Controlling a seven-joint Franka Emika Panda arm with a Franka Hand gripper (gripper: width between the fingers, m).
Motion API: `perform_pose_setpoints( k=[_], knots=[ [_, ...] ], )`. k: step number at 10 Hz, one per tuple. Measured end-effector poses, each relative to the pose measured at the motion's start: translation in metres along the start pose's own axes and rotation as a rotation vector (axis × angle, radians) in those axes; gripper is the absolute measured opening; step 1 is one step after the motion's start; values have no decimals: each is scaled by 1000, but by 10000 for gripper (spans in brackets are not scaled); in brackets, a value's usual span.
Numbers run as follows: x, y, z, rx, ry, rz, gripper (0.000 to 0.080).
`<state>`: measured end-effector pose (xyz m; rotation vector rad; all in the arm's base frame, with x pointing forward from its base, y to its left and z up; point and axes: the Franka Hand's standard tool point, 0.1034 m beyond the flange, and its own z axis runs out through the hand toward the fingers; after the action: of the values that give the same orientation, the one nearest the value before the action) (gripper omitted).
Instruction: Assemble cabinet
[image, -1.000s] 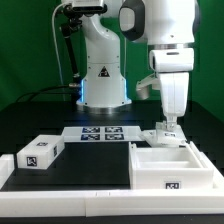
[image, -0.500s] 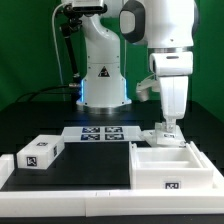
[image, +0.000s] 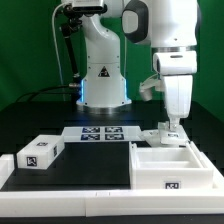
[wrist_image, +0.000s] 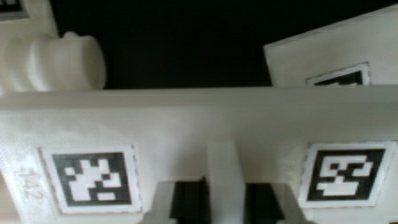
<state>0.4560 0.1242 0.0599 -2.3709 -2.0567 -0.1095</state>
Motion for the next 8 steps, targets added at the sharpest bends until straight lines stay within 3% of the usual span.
perform_pose_setpoints(
  k=[8],
  knots=[
    [-7, 4, -1, 13, -13, 13, 70]
  ],
)
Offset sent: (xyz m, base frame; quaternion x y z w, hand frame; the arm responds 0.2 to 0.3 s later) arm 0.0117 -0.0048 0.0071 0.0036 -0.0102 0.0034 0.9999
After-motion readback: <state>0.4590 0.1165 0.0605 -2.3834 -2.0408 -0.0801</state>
